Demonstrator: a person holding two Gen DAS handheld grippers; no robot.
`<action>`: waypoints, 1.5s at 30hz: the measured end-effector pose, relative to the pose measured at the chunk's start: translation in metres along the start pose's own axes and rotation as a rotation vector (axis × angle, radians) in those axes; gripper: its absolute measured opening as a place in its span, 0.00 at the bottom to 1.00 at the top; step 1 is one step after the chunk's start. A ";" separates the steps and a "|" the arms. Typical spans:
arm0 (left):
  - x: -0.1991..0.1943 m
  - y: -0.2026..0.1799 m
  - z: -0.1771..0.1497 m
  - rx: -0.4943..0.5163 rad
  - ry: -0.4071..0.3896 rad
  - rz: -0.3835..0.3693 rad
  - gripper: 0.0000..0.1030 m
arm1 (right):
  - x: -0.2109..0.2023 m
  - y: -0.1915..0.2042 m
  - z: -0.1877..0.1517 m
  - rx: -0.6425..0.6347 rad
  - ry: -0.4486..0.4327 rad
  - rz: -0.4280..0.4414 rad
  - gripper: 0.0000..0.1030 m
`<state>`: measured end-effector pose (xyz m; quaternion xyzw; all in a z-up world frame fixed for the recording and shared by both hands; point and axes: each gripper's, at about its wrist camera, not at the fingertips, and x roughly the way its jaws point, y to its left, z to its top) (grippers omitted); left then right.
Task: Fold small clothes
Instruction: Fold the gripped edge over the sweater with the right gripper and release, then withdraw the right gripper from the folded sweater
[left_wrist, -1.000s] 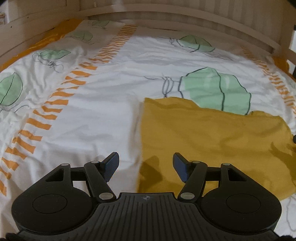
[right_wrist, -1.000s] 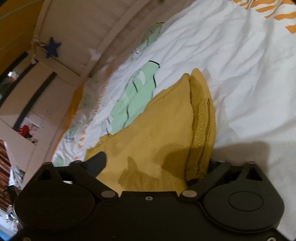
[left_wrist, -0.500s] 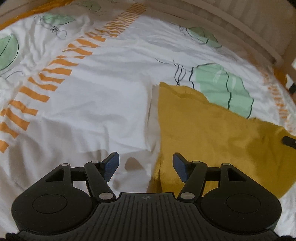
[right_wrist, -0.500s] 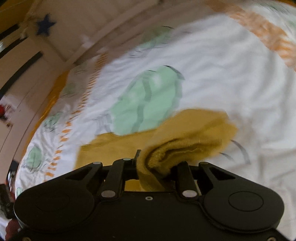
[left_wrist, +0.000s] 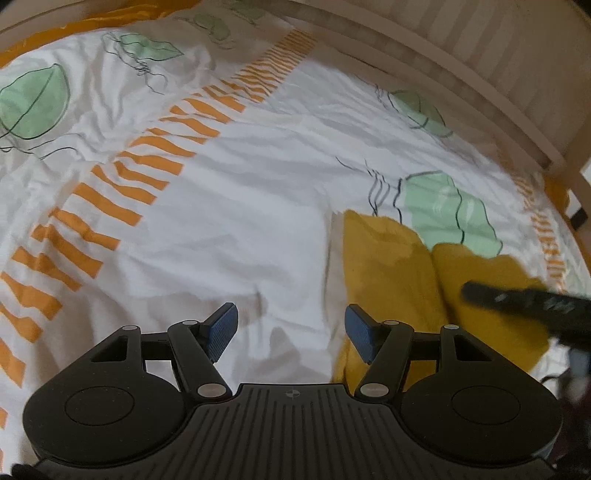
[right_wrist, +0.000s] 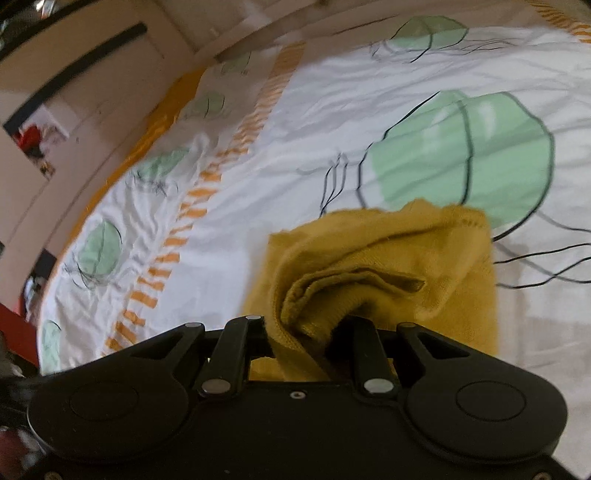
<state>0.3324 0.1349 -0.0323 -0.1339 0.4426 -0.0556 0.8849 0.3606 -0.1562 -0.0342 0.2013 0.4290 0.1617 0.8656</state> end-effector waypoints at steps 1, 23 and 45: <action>-0.001 0.002 0.001 -0.006 -0.003 0.000 0.60 | 0.004 0.005 -0.002 -0.015 0.009 -0.014 0.27; -0.015 0.024 0.007 -0.093 -0.033 -0.012 0.60 | 0.034 0.065 -0.010 -0.190 -0.020 -0.027 0.70; -0.001 0.003 -0.005 -0.014 0.021 -0.046 0.60 | -0.029 0.042 -0.079 -0.269 -0.124 -0.009 0.70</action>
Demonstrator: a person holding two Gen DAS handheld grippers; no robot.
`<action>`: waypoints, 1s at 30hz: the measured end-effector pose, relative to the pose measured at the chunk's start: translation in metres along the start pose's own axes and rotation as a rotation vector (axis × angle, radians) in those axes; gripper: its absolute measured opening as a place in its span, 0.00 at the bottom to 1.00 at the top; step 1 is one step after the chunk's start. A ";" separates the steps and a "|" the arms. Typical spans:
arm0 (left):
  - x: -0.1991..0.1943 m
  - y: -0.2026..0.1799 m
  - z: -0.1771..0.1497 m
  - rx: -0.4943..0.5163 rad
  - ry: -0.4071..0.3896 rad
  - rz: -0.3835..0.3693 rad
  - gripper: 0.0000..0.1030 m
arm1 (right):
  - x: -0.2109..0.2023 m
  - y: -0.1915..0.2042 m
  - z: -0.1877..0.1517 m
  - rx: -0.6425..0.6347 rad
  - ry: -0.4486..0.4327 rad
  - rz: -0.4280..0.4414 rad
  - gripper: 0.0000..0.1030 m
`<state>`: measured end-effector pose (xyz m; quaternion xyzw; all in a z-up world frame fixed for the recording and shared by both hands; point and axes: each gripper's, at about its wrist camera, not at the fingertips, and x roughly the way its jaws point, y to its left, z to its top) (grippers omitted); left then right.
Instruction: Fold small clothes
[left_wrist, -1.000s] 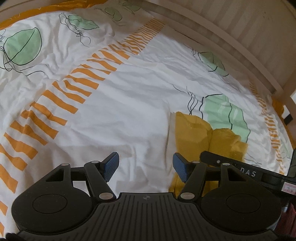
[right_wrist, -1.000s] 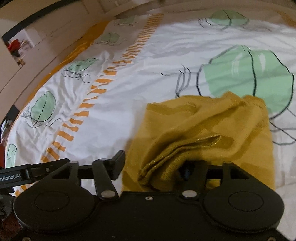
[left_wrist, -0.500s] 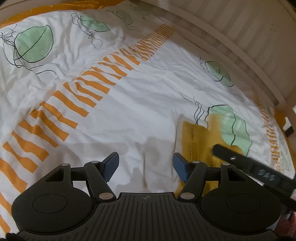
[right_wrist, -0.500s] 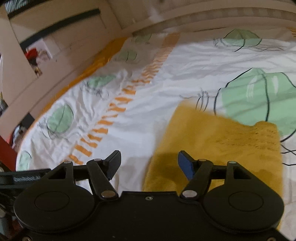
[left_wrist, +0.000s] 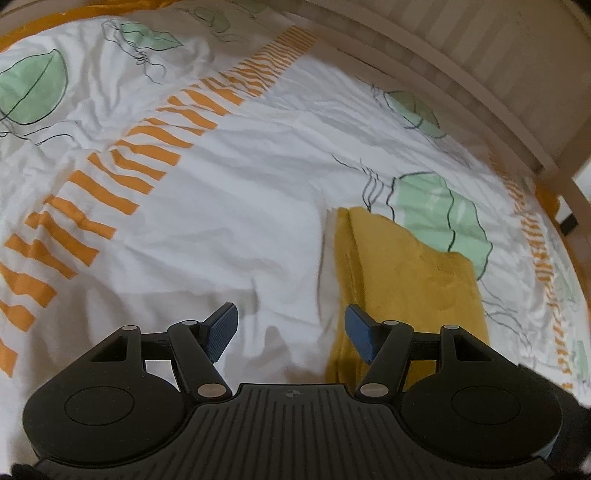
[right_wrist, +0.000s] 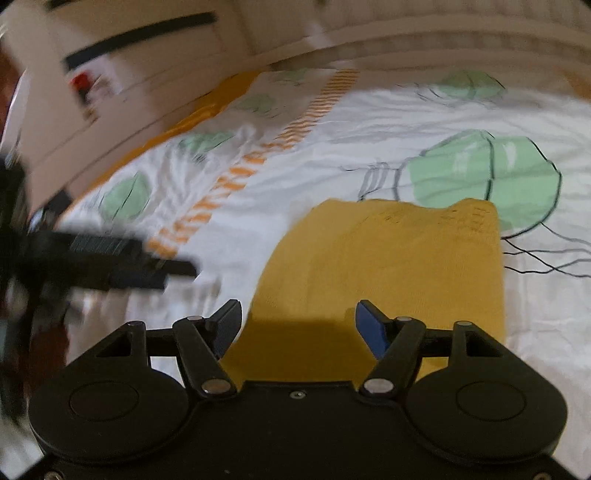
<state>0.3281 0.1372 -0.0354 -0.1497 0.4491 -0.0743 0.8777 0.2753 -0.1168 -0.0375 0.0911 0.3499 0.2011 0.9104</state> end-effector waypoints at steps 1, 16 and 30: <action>0.001 -0.002 -0.001 0.008 0.002 0.001 0.60 | -0.003 0.007 -0.007 -0.041 -0.003 0.003 0.70; 0.008 -0.013 -0.008 0.047 0.022 0.001 0.60 | 0.017 0.064 -0.040 -0.456 0.020 -0.068 0.50; 0.006 -0.016 -0.008 0.055 -0.001 -0.016 0.60 | 0.003 0.042 -0.020 -0.172 -0.061 0.091 0.10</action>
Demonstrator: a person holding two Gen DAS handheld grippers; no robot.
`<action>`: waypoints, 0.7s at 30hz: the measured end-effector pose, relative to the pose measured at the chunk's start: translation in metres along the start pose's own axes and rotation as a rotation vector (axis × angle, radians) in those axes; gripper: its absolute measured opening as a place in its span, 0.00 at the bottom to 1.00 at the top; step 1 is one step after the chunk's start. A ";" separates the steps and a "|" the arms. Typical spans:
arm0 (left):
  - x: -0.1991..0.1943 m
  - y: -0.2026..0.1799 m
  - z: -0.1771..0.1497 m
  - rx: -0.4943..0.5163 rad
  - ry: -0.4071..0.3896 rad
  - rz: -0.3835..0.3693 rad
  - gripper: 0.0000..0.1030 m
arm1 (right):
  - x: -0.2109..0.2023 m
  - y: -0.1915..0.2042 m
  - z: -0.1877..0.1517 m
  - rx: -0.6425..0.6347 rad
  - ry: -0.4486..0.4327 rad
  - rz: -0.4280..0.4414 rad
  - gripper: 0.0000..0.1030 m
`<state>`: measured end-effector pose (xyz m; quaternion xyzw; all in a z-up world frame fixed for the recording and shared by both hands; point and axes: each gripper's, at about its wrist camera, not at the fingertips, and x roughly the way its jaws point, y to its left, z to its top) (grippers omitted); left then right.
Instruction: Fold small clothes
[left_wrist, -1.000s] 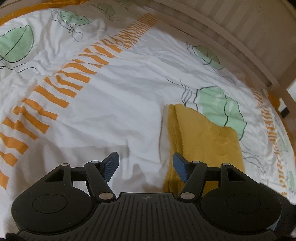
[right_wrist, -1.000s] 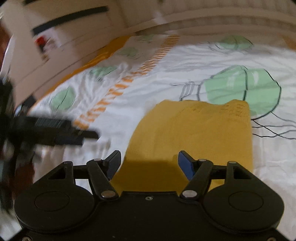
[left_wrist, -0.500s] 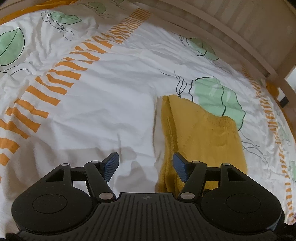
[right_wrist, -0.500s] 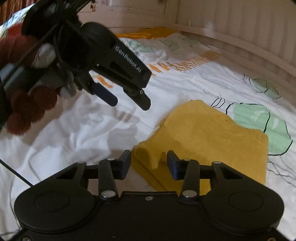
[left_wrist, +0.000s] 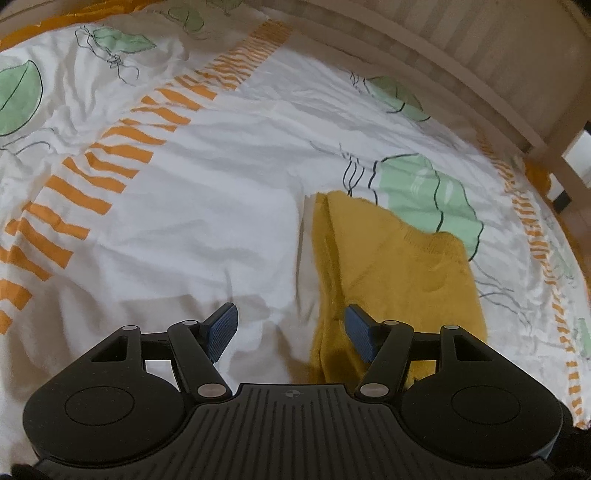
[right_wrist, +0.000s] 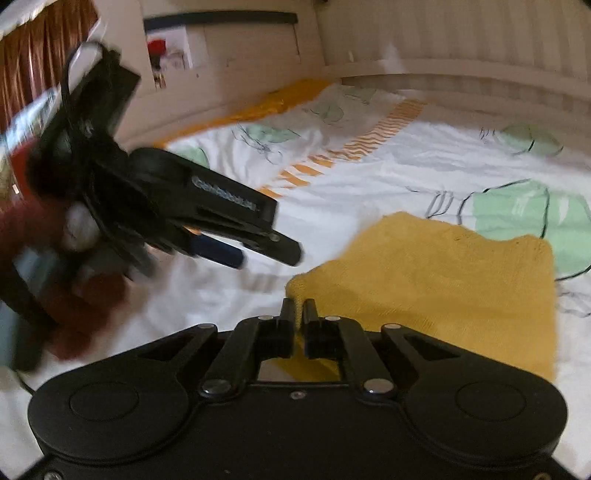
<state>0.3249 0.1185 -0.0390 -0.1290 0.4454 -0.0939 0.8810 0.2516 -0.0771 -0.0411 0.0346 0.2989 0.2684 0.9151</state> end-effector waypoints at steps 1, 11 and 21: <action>-0.001 0.000 0.001 0.000 -0.009 0.000 0.60 | 0.002 0.002 -0.002 0.007 0.009 0.007 0.10; 0.018 -0.033 0.002 0.142 -0.061 -0.036 0.60 | 0.020 -0.009 -0.031 0.061 0.087 0.013 0.20; 0.069 -0.023 -0.008 0.087 0.011 0.017 0.61 | -0.017 -0.028 -0.030 0.052 0.065 -0.010 0.56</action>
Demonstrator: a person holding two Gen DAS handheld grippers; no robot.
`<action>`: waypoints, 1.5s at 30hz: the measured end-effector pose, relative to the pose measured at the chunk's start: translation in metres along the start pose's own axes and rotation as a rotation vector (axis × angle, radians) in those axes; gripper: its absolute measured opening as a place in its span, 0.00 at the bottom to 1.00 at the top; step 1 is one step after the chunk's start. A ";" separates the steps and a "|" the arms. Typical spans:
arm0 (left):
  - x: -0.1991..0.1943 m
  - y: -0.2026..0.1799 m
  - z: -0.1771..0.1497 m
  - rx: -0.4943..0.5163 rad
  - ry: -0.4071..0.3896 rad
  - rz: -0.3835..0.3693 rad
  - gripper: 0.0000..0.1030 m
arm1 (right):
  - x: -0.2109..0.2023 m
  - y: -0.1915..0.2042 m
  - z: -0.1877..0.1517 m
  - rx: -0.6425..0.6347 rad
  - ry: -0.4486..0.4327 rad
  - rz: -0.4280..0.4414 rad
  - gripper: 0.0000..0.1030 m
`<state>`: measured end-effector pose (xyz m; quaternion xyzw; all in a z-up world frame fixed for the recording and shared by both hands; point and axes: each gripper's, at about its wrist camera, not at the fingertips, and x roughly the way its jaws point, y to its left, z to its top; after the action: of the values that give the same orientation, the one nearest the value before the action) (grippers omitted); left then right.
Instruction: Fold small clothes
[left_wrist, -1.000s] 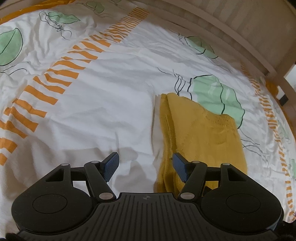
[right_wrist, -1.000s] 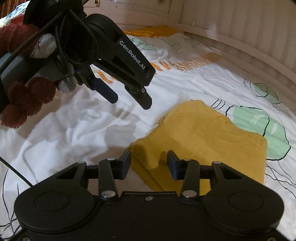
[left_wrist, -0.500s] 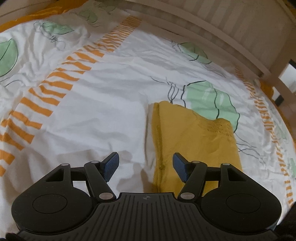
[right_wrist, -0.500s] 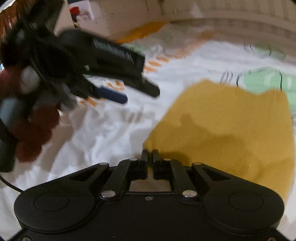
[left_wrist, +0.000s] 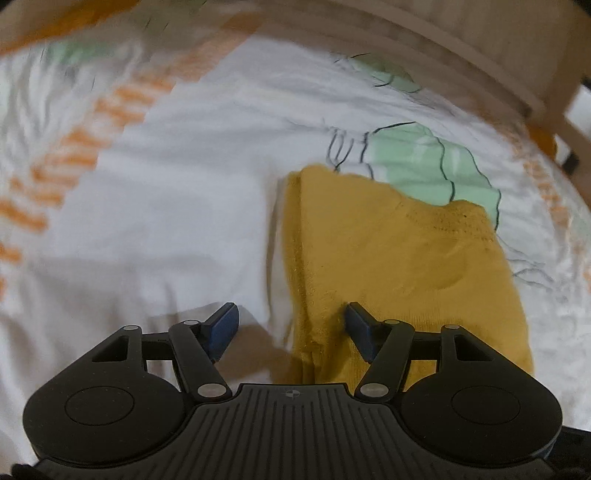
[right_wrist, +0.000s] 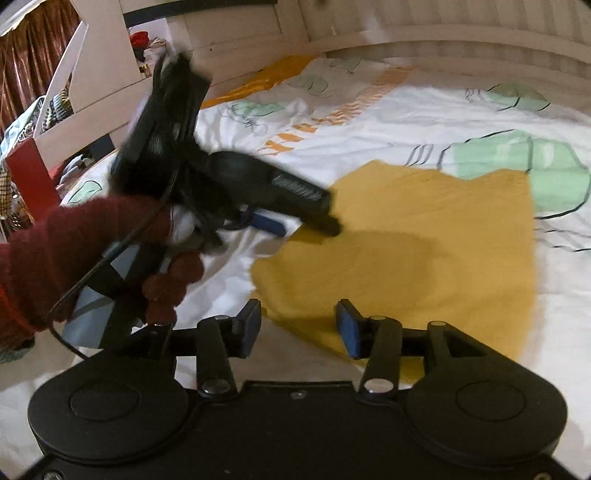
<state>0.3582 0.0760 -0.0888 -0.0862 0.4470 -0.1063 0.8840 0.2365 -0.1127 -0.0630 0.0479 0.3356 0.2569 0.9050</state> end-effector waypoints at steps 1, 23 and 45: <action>0.000 0.005 -0.001 -0.027 -0.002 -0.017 0.62 | -0.006 -0.004 0.001 -0.002 -0.009 -0.013 0.58; -0.006 0.008 -0.009 -0.038 0.008 -0.012 0.63 | 0.073 -0.134 0.085 0.151 0.002 -0.186 0.66; -0.021 0.008 -0.032 -0.137 0.173 -0.200 0.62 | 0.020 -0.176 0.033 0.461 -0.019 0.004 0.92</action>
<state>0.3207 0.0877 -0.0933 -0.1810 0.5171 -0.1702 0.8191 0.3465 -0.2520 -0.0947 0.2565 0.3769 0.1750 0.8726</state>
